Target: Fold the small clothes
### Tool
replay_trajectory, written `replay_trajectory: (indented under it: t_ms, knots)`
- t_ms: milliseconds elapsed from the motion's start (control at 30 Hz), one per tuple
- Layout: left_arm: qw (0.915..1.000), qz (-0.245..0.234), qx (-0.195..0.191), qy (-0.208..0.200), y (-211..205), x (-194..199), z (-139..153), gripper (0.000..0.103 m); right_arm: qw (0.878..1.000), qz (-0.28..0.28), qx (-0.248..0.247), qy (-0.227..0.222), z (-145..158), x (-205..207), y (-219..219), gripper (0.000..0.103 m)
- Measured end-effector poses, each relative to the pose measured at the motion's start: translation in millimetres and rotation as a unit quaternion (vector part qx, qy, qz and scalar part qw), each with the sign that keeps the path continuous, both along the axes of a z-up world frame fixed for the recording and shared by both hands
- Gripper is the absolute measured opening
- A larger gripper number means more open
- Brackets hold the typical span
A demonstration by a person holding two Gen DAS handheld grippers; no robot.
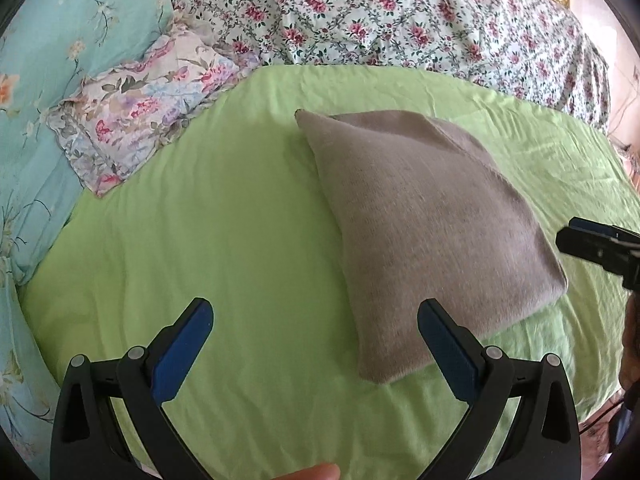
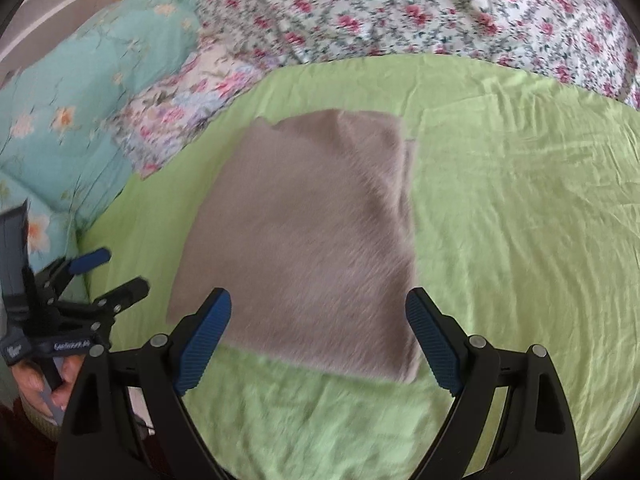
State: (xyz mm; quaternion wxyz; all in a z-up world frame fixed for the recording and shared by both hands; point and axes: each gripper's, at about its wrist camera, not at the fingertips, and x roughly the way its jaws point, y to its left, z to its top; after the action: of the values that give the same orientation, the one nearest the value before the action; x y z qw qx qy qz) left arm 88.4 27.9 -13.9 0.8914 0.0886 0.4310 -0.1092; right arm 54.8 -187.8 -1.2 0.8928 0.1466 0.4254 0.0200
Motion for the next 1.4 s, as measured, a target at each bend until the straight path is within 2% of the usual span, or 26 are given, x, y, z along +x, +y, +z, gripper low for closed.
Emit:
replay_trajectory:
  t_ms: [267,400,433,700,733,800,833,967,1067,1133,1233,1400]
  knots:
    - [0.9998,0.017,0.002,0.012,-1.8,22.5,-10.5,0.102,1.000,-0.013,0.012,-0.016,-2.5,35.1,-18.5,0.088]
    - [0.9993,0.028,-0.003,0.026,0.5,36.9,-18.2,0.102,0.999,-0.043,0.020,0.004,-16.9,57.9,-35.2,0.058]
    - [0.9991,0.030,-0.005,0.029,1.4,39.3,-19.1,0.102,0.999,-0.047,0.025,0.008,-19.9,61.0,-38.1,0.056]
    - [0.9989,0.023,-0.010,0.039,-5.8,56.1,-26.0,0.102,0.998,-0.049,0.035,0.024,-37.9,78.8,-45.0,0.056]
    - [0.9988,0.021,-0.013,0.042,-7.1,58.4,-27.4,0.102,0.998,-0.050,0.037,0.028,-41.9,81.8,-46.3,0.047]
    - [0.9985,0.020,-0.016,0.048,-9.8,62.4,-28.4,0.103,0.998,-0.043,0.038,0.034,-47.1,86.0,-46.6,0.018]
    - [0.9986,0.018,-0.017,0.047,-11.5,63.7,-26.7,0.103,0.998,-0.043,0.033,0.029,-43.9,85.6,-46.3,0.017]
    - [0.9989,0.007,-0.010,0.046,-21.7,65.2,-28.8,0.103,0.999,-0.040,0.014,0.013,-28.8,81.7,-49.6,0.015]
    - [0.9988,-0.001,-0.008,0.048,-28.4,64.4,-35.8,0.103,0.998,-0.043,-0.001,0.042,-51.1,86.7,-51.3,0.015]
    - [0.9987,-0.004,-0.002,0.050,-31.1,64.1,-38.8,0.103,0.998,-0.050,0.004,0.040,-56.6,85.5,-52.8,0.017]
    - [0.9989,-0.006,0.008,0.045,-31.0,59.7,-36.1,0.103,0.997,-0.070,0.010,0.035,-47.6,78.4,-55.0,0.027]
    - [0.9988,-0.008,0.012,0.046,-25.5,47.8,-34.2,0.102,0.997,-0.076,-0.020,0.018,-25.3,53.1,-41.1,0.029]
